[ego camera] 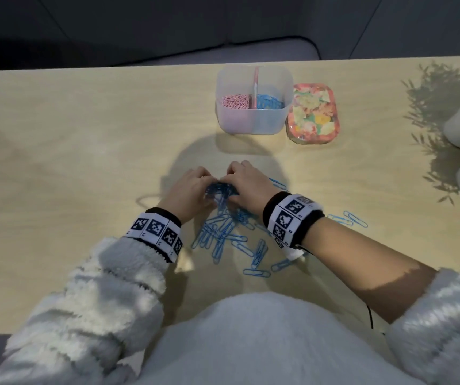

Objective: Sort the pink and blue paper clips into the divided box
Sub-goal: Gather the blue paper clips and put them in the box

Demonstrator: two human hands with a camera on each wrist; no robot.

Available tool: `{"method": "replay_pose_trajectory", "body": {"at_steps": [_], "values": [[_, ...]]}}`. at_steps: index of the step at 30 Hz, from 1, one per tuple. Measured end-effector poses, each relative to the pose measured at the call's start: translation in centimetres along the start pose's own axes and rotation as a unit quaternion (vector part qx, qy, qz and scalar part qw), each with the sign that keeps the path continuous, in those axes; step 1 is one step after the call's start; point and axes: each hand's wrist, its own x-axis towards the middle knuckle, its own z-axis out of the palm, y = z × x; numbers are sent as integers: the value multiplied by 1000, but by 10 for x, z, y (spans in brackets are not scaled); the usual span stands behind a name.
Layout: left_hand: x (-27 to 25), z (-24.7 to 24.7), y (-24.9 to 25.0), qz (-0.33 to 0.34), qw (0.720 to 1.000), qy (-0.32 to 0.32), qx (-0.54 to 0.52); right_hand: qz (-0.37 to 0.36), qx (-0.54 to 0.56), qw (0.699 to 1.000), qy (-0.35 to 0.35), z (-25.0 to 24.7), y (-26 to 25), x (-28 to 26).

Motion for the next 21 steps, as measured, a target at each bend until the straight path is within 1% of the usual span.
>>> {"method": "replay_pose_trajectory", "body": {"at_steps": [3,8,11,13,15,17,18,21], "values": [[4,4,8,4,1000,16,-5,18,-15,1000,16,3,-4,-1],[8,4,12,7,1000,15,10,1,-98,995,15,5,5,-8],[8,5,13,18,999,17,29,10,-86,996,15,6,17,-12],[10,5,14,23,999,9,39,22,-34,999,14,4,24,-15],[12,4,14,30,998,-5,56,60,61,996,21,-5,28,-18],[15,4,15,38,996,-17,77,98,170,979,57,-22,33,-19],[17,4,16,38,995,-22,86,106,206,969,81,-34,35,-20],[20,6,20,33,994,-24,101,141,276,943,121,-77,45,-16]]}}
